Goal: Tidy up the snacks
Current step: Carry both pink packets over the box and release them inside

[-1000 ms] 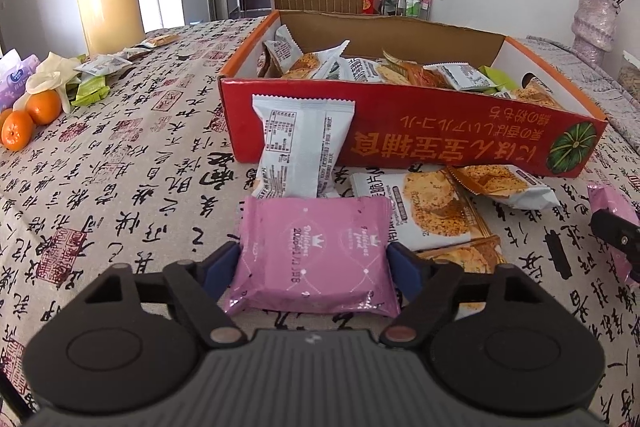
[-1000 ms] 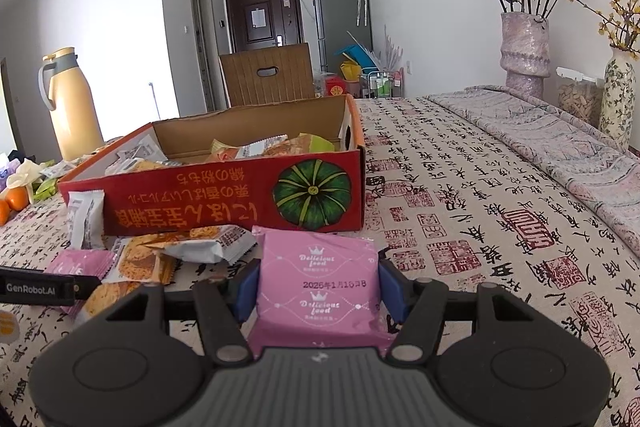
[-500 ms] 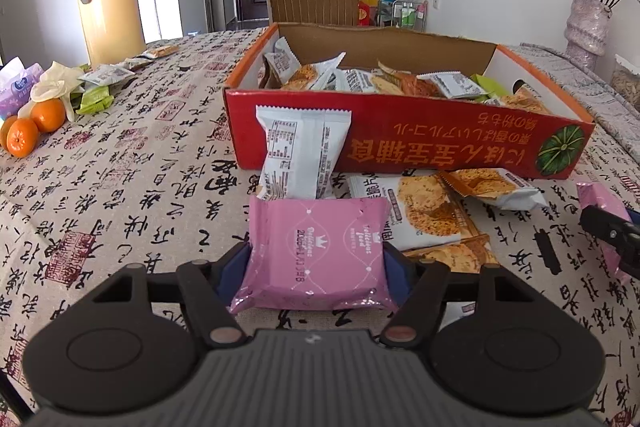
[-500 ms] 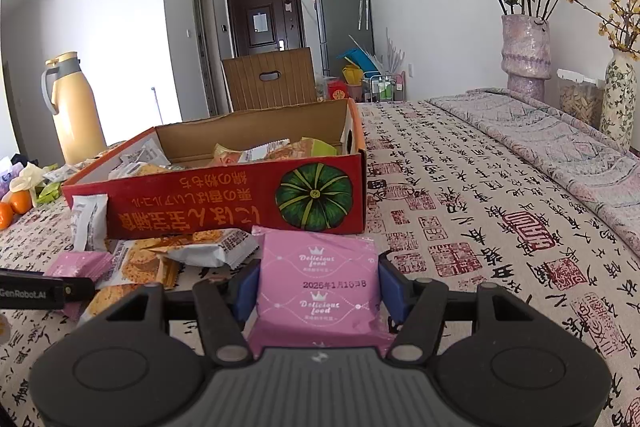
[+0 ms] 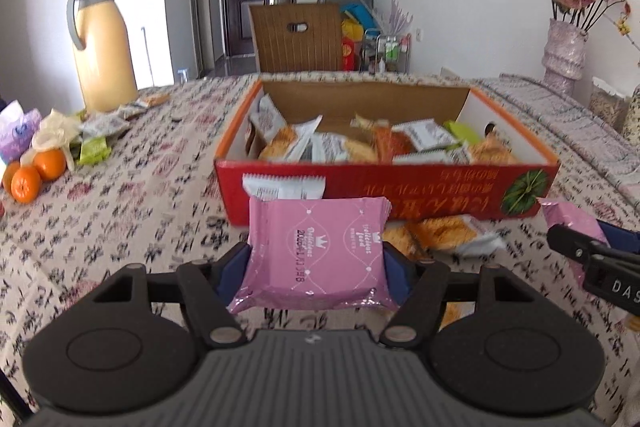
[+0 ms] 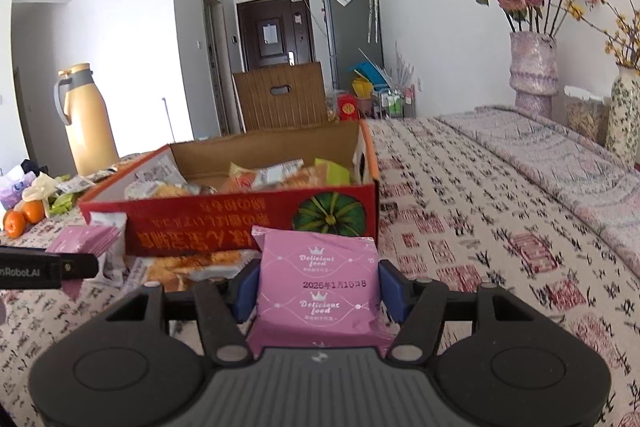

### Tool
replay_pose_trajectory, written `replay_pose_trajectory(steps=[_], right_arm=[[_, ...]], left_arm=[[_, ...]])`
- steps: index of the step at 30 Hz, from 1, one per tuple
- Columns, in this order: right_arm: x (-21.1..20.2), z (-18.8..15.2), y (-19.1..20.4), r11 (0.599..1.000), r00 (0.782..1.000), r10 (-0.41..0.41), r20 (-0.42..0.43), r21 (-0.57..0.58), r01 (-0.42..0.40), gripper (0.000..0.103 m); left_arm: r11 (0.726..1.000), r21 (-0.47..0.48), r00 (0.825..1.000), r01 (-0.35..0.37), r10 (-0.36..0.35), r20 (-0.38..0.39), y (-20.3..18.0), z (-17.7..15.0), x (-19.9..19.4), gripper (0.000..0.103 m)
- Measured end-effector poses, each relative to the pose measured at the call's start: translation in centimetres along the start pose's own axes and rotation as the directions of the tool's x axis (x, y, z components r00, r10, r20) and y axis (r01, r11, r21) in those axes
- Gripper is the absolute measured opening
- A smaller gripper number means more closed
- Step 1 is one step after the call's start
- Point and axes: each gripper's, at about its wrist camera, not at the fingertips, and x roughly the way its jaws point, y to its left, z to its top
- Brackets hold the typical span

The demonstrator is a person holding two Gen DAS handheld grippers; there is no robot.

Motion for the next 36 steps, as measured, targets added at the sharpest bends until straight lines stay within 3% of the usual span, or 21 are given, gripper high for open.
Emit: replay_pose_trajectory(steps=[12,20,29,36], right_arm=[[0.5,4.6,1.3,0.999,0.993,0.032,0.111,-0.023,-0.03,0.061],[3.3,8.3,2.1,0.998,0.986,0.051,0.156,-0.041,-0.045,0.061],[8.4,11.3,3.2,0.998,0.989,0.046,0.139,-0.059,-0.038,0.061],[12.4,10.3,3.1,0.999,0.996,0.011,0.092,-0.048,-0.006,0.061]], left_arm=[[1.0,0.026,0.995,0.003,-0.005,0.095,-1.5,5.0,0.2,0.07],[1.0,0.006,0.988,-0.019,0.018,0.153,-2.0,8.6,1.6,0.07],[0.997,-0.04,0.987,-0.06,0.065,0.146,-1.5,11.9,6.3,0.07],[0.993,-0.088,0.992,-0.073,0.082,0.099,0.0,11.5,10.3,0.07]])
